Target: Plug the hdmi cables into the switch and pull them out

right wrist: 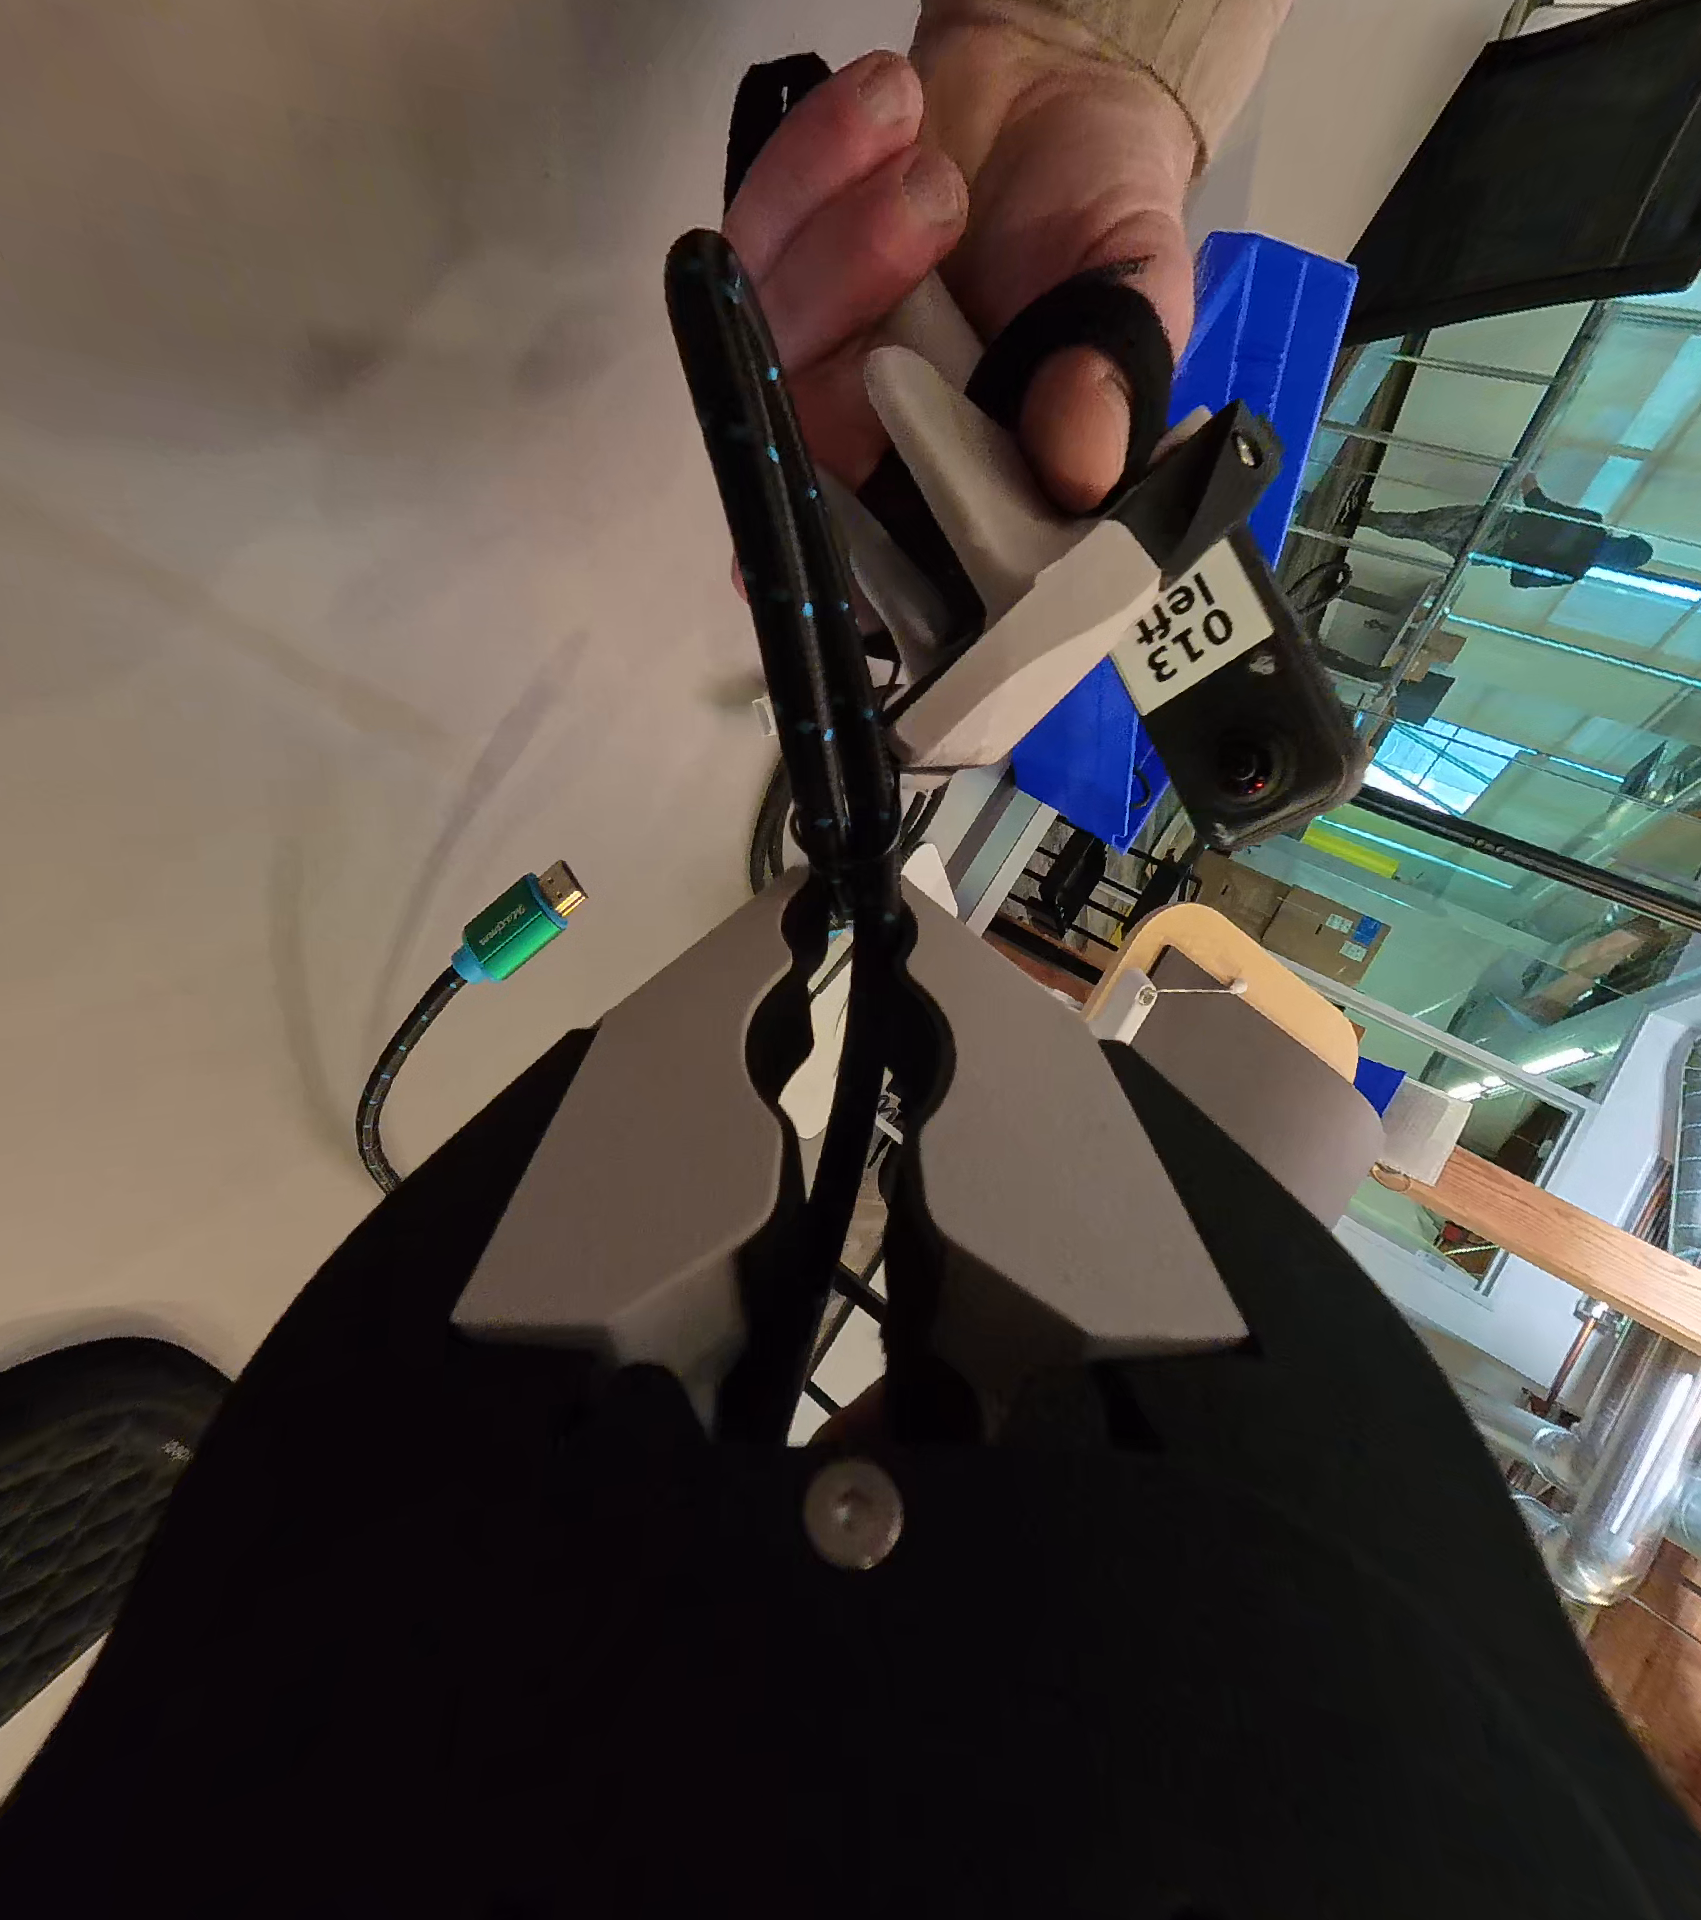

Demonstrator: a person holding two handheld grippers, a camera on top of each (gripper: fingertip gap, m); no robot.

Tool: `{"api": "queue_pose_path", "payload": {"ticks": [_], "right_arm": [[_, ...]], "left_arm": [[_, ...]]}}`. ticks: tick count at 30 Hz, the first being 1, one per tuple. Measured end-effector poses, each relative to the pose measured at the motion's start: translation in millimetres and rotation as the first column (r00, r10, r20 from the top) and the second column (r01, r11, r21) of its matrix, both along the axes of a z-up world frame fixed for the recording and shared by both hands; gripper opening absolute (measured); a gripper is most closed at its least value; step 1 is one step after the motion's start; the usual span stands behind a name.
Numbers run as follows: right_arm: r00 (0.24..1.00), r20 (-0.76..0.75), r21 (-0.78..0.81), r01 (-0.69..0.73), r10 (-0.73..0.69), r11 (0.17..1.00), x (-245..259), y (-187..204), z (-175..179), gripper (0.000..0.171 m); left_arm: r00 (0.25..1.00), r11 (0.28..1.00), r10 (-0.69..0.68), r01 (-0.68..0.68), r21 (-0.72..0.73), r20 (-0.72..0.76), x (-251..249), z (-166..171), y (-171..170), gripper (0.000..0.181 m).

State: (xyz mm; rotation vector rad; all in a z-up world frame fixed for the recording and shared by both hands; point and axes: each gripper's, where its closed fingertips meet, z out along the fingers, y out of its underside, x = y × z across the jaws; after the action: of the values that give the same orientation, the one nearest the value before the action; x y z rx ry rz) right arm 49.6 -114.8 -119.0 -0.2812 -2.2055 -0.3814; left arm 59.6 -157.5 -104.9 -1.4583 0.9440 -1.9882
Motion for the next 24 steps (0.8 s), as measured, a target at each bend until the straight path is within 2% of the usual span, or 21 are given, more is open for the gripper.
{"api": "queue_pose_path", "payload": {"ticks": [6,9,15,17,21,24], "right_arm": [[1.000,0.001,-0.023,0.004,-0.004,1.000,1.7,-0.5,-0.7,0.004],[1.000,0.000,-0.059,0.020,-0.021,0.998,3.1,1.6,-1.1,0.004],[0.994,-0.004,-0.275,0.106,-0.112,0.955,6.6,6.5,-3.5,0.004],[0.990,-0.004,-0.380,0.130,-0.143,0.916,6.5,6.5,-3.5,0.004],[0.980,0.012,-0.596,0.165,-0.197,0.786,6.5,2.8,-0.9,0.004],[0.970,0.041,-0.747,0.189,-0.240,0.638,5.5,-0.7,2.9,0.004]], "left_arm": [[0.997,0.991,0.065,-0.060,0.117,-0.034,2.5,0.9,3.6,0.000],[0.988,0.972,0.139,-0.122,0.200,-0.069,4.4,1.4,8.8,0.000],[0.930,0.865,0.339,-0.249,0.435,-0.142,5.2,3.7,22.8,0.000],[0.908,0.819,0.394,-0.277,0.503,-0.142,4.7,5.9,25.7,0.000],[0.863,0.716,0.489,-0.317,0.622,-0.123,4.1,12.4,29.8,0.000],[0.813,0.585,0.574,-0.323,0.744,-0.098,3.1,17.8,34.7,0.000]]}}
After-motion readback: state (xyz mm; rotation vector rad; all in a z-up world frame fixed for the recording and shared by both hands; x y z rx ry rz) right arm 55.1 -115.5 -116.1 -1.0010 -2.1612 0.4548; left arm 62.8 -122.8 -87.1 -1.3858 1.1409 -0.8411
